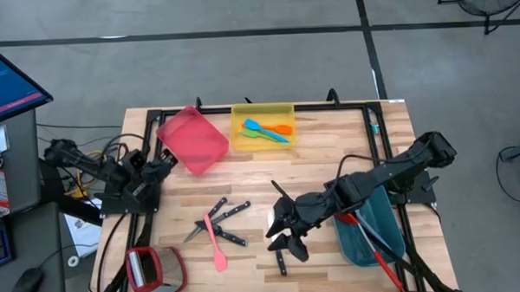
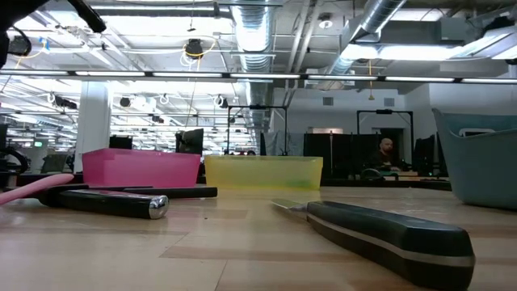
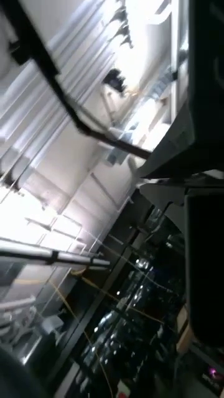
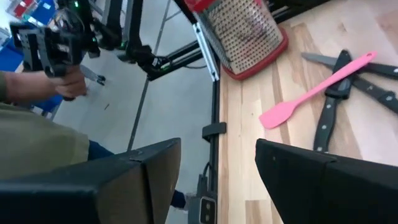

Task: Pick & Place Kitchen Items
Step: Put the pink spatula into the yellow bin

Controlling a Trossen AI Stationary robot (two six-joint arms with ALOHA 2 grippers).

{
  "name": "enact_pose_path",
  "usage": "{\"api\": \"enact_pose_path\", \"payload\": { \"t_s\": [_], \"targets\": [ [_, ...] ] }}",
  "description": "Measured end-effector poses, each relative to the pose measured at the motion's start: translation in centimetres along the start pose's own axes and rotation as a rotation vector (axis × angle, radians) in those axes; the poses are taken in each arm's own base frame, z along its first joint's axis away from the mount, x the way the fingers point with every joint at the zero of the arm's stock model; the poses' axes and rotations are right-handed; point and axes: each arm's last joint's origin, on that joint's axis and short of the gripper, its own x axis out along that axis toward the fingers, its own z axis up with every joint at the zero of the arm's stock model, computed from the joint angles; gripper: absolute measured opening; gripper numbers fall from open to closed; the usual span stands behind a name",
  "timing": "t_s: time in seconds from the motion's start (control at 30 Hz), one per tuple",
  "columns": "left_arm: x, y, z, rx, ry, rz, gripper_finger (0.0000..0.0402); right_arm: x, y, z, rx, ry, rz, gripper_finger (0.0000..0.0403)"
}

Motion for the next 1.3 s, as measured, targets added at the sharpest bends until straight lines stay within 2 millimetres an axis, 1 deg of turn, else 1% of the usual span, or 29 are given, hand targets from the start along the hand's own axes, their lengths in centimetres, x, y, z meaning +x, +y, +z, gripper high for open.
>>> {"api": "enact_pose_path", "payload": {
  "t_s": [0.13,0.27,0.33,0.43,0.5,0.57,0.7,0.87,1.03,1.17,1.3],
  "targets": [
    [1.9,-0.8,0.3,0.014,0.009,0.015,0.0008,0.0,0.1,-0.4,-0.003,0.034,0.005,0.0202],
    [4.9,-1.8,-0.7,0.064,0.099,0.025,0.0014,0.0,0.1,-0.6,-0.001,0.066,0.014,0.0202],
    [6.5,-2.2,-1.7,0.087,0.18,0.0,0.0026,-0.1,0.0,-0.7,0.001,0.086,0.014,0.0202],
    [8.5,-2.8,-3.6,0.088,0.335,-0.055,0.0053,-0.9,0.1,-0.7,-0.005,0.101,0.009,0.0202],
    [9.6,-3.0,-4.9,0.077,0.445,-0.076,0.0076,-1.4,0.1,-0.7,-0.016,0.111,-0.008,0.0202],
    [10.2,-3.0,-6.4,0.083,0.582,-0.092,0.01,-1.5,0.1,-0.7,-0.02,0.114,-0.015,0.0202],
    [9.9,-2.3,-9.2,0.11,0.857,-0.087,0.0145,-1.5,0.1,-1.0,-0.021,0.134,-0.025,0.0202],
    [8.3,-1.3,-11.2,0.147,1.096,-0.118,0.0182,-1.5,0.3,-1.3,-0.026,0.143,-0.02,0.0202],
    [6.9,-0.7,-12.4,0.249,1.279,-0.218,0.0195,-1.5,0.4,-1.5,-0.028,0.158,-0.026,0.0202],
    [6.3,-0.2,-13.4,0.33,1.347,-0.277,0.0195,-1.5,0.3,-1.6,-0.027,0.164,-0.031,0.0202],
    [5.7,0.4,-14.7,0.35,1.415,-0.305,0.0196,-1.5,0.3,-1.7,-0.026,0.172,-0.038,0.0202]
  ]
}}
